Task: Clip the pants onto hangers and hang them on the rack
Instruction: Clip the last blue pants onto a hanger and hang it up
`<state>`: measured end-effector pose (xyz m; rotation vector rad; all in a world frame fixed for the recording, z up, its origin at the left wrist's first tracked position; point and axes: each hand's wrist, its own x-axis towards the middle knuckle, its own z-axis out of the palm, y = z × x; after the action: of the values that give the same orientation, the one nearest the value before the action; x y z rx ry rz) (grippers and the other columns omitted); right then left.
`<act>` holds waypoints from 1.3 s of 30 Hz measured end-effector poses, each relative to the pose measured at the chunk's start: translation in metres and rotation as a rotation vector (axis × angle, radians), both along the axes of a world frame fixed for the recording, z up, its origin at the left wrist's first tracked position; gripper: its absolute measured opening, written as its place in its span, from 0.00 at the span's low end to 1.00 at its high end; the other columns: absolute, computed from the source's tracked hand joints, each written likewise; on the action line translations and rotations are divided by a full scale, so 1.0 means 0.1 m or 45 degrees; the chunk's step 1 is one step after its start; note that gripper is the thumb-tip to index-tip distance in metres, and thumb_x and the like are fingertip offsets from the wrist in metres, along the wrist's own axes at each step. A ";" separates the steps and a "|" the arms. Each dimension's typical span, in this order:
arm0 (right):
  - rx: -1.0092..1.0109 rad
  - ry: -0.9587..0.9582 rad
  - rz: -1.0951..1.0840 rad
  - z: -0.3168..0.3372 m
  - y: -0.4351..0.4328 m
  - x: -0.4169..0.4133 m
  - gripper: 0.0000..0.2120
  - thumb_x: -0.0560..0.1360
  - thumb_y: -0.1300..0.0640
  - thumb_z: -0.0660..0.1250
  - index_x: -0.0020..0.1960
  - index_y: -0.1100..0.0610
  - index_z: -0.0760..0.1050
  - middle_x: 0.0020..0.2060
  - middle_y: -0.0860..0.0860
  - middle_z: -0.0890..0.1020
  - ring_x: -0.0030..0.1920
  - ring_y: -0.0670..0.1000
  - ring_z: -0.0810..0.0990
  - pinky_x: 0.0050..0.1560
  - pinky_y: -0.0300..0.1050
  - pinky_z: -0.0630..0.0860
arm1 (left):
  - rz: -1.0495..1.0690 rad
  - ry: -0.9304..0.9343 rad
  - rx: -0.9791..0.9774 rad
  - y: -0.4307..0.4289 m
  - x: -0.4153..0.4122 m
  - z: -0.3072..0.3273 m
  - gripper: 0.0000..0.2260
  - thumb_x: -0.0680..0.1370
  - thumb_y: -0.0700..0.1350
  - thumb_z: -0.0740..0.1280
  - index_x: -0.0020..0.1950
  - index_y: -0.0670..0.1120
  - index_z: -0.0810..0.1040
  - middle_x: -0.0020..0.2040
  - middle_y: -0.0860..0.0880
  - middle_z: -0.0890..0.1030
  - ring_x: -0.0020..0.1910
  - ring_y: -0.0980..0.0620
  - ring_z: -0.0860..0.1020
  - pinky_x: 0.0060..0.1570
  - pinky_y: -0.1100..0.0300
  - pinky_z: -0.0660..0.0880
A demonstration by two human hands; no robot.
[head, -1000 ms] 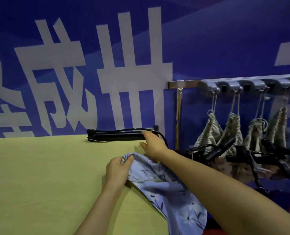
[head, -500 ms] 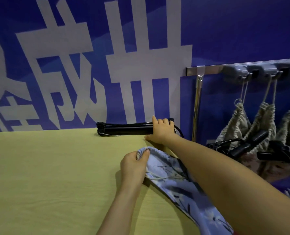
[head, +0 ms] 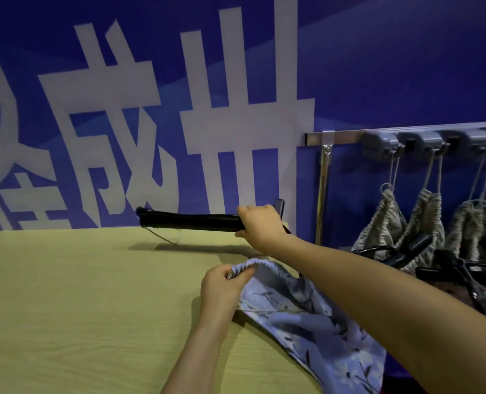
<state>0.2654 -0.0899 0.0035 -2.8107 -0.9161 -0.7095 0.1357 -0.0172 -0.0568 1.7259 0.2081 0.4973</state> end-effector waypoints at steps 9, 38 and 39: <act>0.464 -0.257 0.197 0.88 -0.45 -0.59 0.14 0.75 0.49 0.67 0.55 0.56 0.72 0.46 0.52 0.81 0.44 0.53 0.79 0.47 0.48 0.75 | -0.514 0.286 -0.373 0.11 -0.26 0.23 0.08 0.70 0.41 0.72 0.46 0.39 0.81 0.41 0.41 0.85 0.36 0.46 0.83 0.35 0.59 0.78; 1.573 0.877 0.202 -0.14 -1.32 -2.37 0.16 0.79 0.50 0.61 0.50 0.62 0.79 0.42 0.55 0.82 0.44 0.52 0.80 0.49 0.46 0.76 | 0.201 -0.022 -1.035 -1.04 -0.67 0.77 0.19 0.77 0.48 0.67 0.30 0.41 0.67 0.24 0.45 0.73 0.23 0.48 0.72 0.29 0.58 0.73; 1.752 1.157 0.129 -0.15 -1.27 -2.31 0.21 0.77 0.46 0.62 0.54 0.64 0.78 0.45 0.57 0.83 0.47 0.54 0.81 0.53 0.48 0.77 | 0.218 -0.016 -1.036 -1.04 -0.69 0.74 0.19 0.77 0.49 0.67 0.30 0.41 0.68 0.25 0.45 0.74 0.24 0.47 0.73 0.30 0.58 0.73</act>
<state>0.0348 -0.2171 -0.0116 -1.4861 -0.1814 0.0732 0.0669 -0.1207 0.0174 0.9140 0.4784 0.4604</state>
